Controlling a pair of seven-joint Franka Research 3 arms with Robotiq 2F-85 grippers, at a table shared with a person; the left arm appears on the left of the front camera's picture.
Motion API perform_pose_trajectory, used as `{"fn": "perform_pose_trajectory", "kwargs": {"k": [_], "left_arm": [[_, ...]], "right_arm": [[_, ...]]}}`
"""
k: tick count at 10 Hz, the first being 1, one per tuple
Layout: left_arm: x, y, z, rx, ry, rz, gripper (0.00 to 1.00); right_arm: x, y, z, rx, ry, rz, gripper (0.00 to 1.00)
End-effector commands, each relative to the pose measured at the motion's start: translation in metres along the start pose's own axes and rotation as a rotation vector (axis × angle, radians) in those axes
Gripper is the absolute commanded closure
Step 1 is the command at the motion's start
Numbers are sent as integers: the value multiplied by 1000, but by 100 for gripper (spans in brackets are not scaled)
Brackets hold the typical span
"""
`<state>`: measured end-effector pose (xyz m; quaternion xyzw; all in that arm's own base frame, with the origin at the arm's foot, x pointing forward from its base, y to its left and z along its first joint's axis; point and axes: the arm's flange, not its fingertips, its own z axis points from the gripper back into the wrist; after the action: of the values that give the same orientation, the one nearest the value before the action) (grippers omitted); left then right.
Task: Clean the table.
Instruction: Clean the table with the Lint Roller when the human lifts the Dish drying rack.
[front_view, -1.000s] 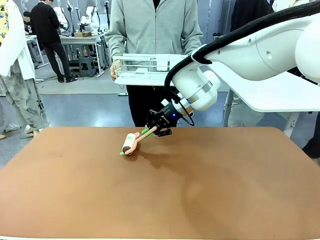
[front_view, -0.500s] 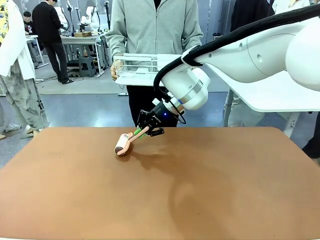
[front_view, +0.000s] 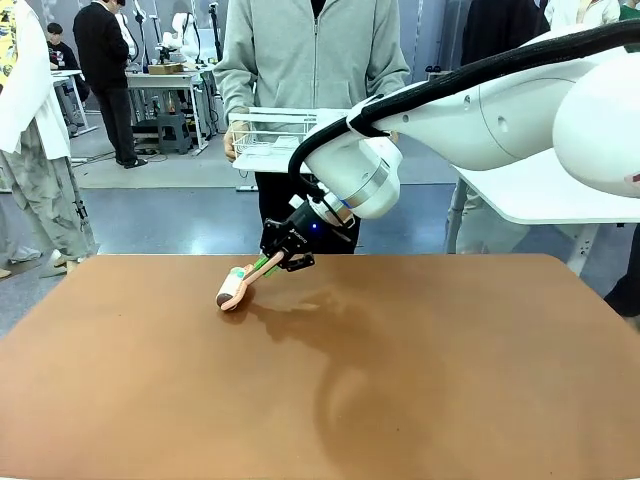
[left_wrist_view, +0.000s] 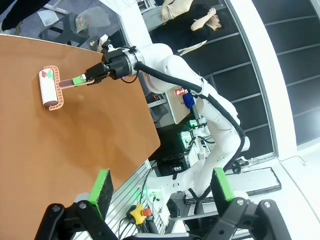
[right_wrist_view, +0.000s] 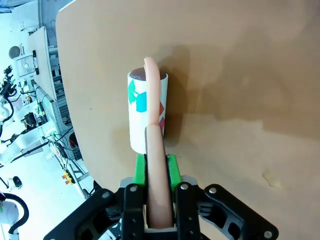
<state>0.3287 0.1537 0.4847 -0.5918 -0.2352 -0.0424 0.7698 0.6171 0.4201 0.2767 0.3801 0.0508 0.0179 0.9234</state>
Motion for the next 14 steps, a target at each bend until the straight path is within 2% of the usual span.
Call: {"fn": "perform_pose_trajectory", "kwargs": {"k": [1,5,8,11,14], "left_arm": [[-1,-2,2,-25,-10,-14,0],[-1,-2,2,-25,-10,-14,0],[-1,-2,2,-25,-10,-14,0],[-1,-2,2,-25,-10,-14,0],[-1,-2,2,-25,-10,-14,0]], "right_arm": [[-29,-24,-41,-136,173,-6,79],[-32,14,18,-69,164,-3,79],[-48,46,87,-30,140,30,79],[-70,37,155,-74,115,24,79],[-96,10,230,-177,-12,36,79]]}}
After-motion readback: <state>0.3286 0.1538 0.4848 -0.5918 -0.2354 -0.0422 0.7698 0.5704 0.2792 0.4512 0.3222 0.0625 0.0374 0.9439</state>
